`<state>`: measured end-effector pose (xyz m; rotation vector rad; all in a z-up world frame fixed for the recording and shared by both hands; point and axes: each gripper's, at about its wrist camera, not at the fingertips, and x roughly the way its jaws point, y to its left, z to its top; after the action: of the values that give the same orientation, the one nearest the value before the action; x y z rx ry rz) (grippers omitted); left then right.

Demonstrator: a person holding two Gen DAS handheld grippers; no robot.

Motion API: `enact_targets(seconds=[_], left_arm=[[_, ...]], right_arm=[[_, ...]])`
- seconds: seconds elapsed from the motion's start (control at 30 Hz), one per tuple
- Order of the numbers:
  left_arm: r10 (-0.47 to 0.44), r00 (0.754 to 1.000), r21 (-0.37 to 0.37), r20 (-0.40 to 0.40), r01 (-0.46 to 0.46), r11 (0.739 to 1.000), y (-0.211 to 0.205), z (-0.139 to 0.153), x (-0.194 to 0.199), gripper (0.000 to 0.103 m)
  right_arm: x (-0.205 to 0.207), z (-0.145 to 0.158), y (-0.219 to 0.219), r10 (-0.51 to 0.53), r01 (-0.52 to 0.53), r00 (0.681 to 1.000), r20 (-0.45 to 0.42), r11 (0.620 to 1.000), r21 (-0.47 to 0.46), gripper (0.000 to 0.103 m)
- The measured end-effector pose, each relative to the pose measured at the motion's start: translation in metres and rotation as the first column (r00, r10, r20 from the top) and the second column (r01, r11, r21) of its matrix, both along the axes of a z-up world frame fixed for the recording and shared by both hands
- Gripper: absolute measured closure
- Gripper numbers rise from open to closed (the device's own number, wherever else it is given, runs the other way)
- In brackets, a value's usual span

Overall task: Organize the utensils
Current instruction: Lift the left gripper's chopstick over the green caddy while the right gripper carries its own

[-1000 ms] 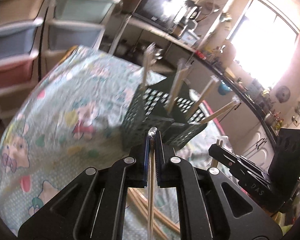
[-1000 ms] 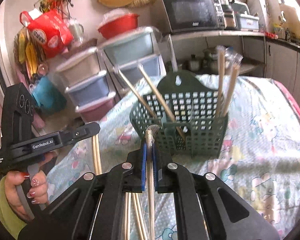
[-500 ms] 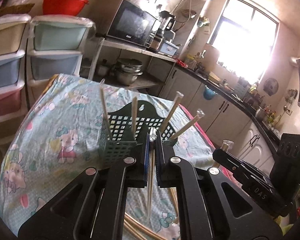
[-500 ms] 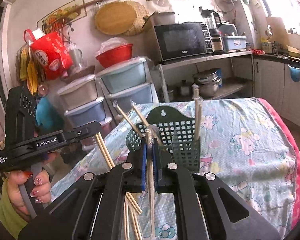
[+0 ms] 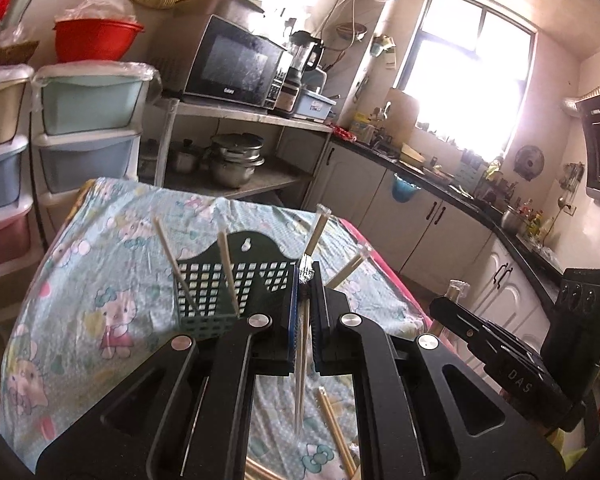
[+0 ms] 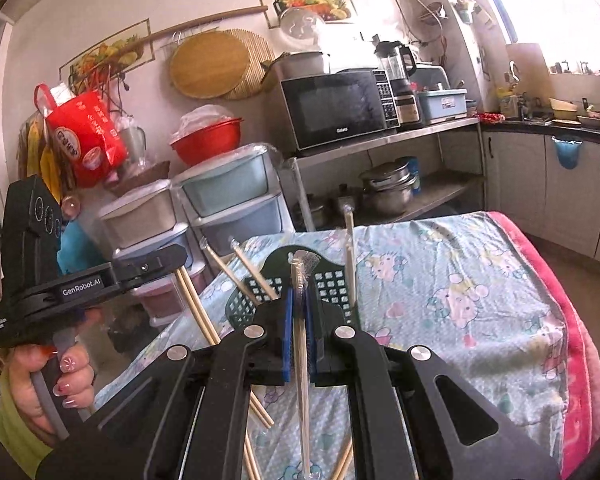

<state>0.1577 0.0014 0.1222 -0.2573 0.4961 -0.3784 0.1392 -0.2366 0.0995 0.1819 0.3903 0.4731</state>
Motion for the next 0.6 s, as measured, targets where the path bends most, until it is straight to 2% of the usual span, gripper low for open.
enact_targets(seconds=[0.6], left_arm=[[0.055, 0.993, 0.031, 0.104, -0.058, 0.998, 0.010, 0.049, 0.019, 0.100]], right_arm=[[0.015, 0.043, -0.007, -0.030, 0.028, 0.993, 0.115, 0.999, 0.017, 0.097]])
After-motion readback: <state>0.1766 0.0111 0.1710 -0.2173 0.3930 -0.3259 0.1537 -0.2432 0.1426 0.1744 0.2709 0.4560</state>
